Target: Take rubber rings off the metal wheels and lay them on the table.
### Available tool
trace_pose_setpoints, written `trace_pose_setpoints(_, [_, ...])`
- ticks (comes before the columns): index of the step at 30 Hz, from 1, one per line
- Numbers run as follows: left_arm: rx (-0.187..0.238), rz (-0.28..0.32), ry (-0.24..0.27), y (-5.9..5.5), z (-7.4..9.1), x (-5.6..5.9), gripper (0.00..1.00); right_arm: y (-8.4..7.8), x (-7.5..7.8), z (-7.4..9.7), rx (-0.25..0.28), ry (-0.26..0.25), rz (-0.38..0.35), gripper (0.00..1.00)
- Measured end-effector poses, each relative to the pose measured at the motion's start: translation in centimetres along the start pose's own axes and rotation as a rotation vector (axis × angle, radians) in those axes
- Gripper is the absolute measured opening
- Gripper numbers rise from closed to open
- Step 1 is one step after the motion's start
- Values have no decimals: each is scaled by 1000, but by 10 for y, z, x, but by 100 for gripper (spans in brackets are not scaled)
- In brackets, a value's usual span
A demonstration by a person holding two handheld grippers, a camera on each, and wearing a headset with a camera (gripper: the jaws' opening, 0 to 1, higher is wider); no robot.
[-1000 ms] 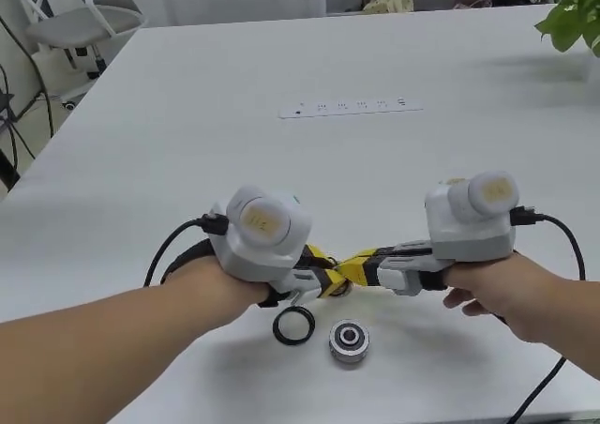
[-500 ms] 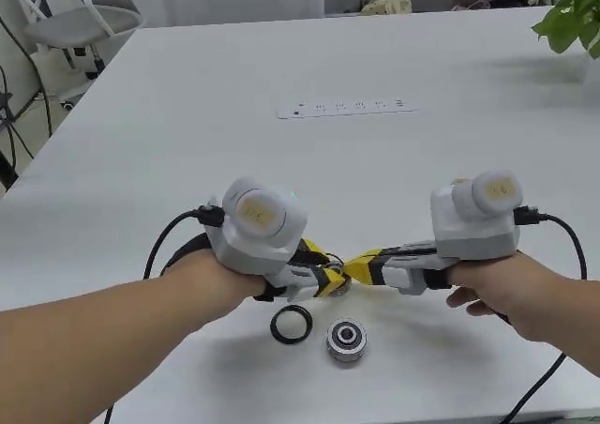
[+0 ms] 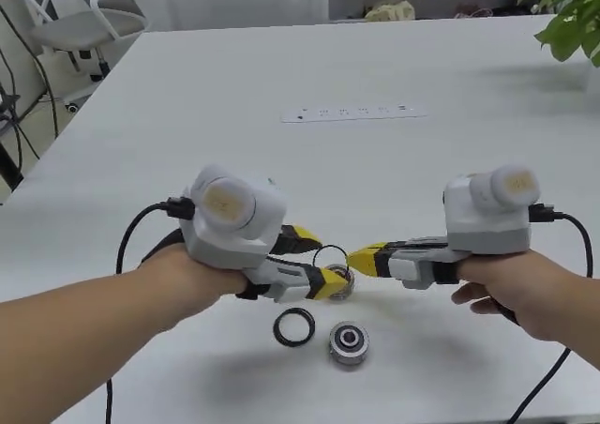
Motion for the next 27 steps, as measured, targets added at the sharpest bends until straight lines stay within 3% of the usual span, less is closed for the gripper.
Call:
trace_pose_setpoints(16, [95, 21, 30, 12, 59, 5, 49, 11, -24, 0, 21, 57, -9, 0])
trace_pose_setpoints(27, [114, 39, 51, 7, 85, 14, 61, 14, -41, -4, 16, 96, -5, 0])
Point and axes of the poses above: the centre of the closed fingertips' face, and the gripper's own axes: z roughly backward along the fingers, x roughly to its right, y roughly out of its top, the point moved 2 cm from there along z, roughly backward along the fingers, and after that the axes turned 2 degrees about -z, right-handed, at the moved point
